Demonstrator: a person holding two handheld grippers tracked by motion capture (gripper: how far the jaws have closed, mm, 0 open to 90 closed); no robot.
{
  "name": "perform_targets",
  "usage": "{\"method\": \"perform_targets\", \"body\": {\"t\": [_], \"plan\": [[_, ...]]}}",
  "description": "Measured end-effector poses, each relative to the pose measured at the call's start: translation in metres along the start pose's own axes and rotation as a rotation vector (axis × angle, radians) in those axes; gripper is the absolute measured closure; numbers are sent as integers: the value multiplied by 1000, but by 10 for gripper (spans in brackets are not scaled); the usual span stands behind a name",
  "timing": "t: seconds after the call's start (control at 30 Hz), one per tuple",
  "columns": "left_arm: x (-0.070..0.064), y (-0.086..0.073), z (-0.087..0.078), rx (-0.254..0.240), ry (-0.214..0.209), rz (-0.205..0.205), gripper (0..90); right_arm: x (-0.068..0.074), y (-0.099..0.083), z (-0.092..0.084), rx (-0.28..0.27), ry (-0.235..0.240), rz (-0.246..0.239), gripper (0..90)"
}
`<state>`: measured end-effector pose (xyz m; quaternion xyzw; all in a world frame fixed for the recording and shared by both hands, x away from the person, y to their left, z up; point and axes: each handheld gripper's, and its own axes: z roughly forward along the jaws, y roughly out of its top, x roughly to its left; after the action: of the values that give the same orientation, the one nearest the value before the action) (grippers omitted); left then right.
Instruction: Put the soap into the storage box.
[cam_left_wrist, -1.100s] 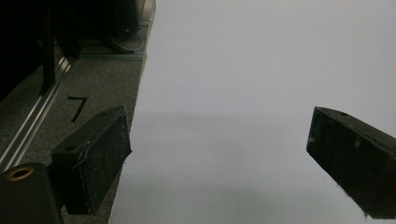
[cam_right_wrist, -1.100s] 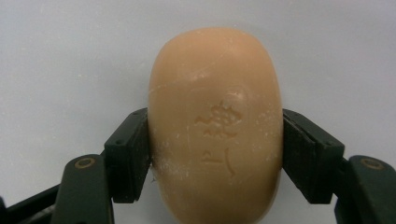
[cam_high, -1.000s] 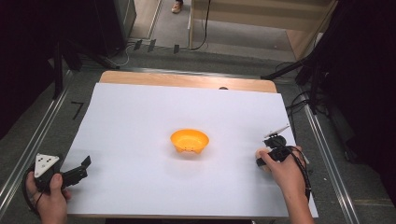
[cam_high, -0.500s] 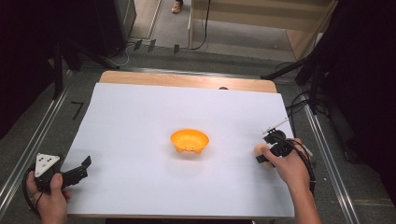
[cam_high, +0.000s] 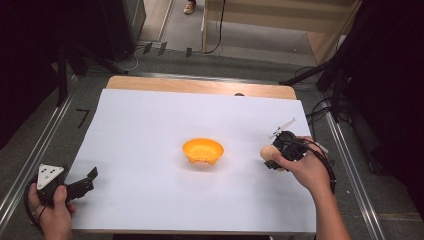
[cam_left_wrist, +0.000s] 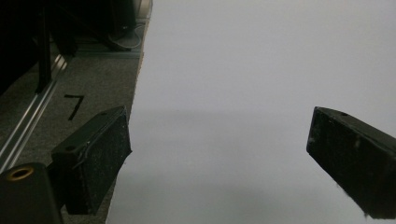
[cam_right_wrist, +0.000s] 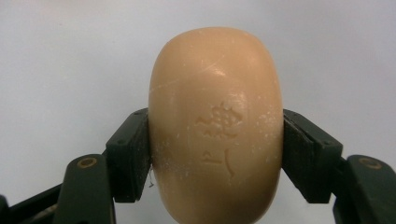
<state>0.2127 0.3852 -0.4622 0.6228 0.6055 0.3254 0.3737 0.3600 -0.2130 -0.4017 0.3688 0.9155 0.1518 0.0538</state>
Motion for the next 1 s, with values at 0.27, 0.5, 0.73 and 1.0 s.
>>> {"method": "perform_targets", "body": {"t": [0.27,0.5,0.73,1.0], "plan": [[0,0,1,3,1,-2,67,10,16,0,-5,-3,-116,330],[0,0,0,-7,-5,-3,68,16,24,4,-5,9,-207,330],[0,0,0,2,-1,7,68,26,41,3,0,26,-295,330],[0,0,0,-4,-5,2,68,36,62,-2,-19,35,-365,330]]}}
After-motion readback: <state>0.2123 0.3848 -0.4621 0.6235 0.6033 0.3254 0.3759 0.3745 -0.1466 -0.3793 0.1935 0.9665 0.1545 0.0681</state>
